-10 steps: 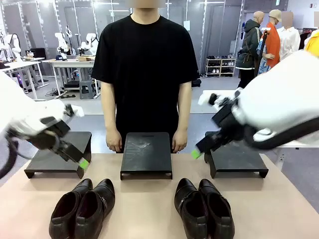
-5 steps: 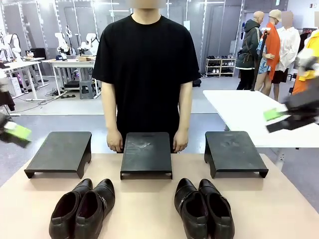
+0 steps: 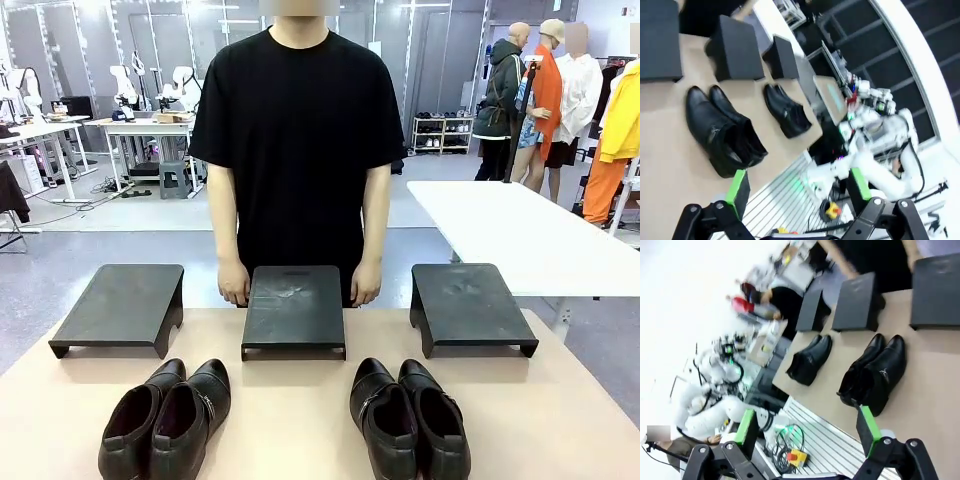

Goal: Place the shoes on the stand as instructed by the person.
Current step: Pick up one pair of Shoes and place it on the Shoes Stand indicated by the person.

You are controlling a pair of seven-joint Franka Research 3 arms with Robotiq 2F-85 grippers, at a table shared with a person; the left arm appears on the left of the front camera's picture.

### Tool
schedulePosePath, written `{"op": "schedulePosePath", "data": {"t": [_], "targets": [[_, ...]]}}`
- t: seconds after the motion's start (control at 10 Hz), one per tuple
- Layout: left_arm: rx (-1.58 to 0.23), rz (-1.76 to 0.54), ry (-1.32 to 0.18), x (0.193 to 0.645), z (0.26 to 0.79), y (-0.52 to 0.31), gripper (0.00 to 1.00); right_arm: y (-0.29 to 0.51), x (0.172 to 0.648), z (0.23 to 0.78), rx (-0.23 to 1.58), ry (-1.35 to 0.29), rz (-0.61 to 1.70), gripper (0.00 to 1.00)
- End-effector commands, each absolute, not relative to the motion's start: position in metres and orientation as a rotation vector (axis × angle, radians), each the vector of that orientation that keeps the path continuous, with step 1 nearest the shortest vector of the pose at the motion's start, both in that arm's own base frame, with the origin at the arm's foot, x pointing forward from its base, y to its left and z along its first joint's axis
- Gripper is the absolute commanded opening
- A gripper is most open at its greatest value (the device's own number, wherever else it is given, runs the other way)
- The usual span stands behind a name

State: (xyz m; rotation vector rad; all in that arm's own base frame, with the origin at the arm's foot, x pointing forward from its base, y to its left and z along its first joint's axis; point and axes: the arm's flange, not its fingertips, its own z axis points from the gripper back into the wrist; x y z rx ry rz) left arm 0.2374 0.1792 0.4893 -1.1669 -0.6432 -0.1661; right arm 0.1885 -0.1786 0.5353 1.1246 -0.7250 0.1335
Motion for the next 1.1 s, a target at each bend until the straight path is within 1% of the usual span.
{"op": "schedulePosePath", "data": {"t": [0.0, 0.2, 0.3, 0.4, 1.0], "targets": [[-1.214, -0.044, -0.763, 0.218, 0.469, 0.2, 1.0, -0.176, 0.16, 0.498, 1.144, -0.79, 0.082, 1.0], [-1.2, 0.027, -0.8, 0.2, 0.464, 0.215, 1.0, -0.177, 0.153, 0.495, 1.146, -0.822, 0.063, 1.0], [-1.186, -0.01, -0.775, 0.206, 0.466, 0.207, 1.0, -0.173, 0.162, 0.496, 1.124, -0.824, 0.105, 1.0], [-1.193, 0.042, -0.783, 0.201, 0.466, 0.233, 1.0, -0.214, 0.154, 0.517, 1.143, -0.797, 0.033, 1.0], [-1.193, 0.042, -0.783, 0.201, 0.466, 0.233, 1.0, -0.214, 0.154, 0.517, 1.143, -0.797, 0.033, 1.0]]}}
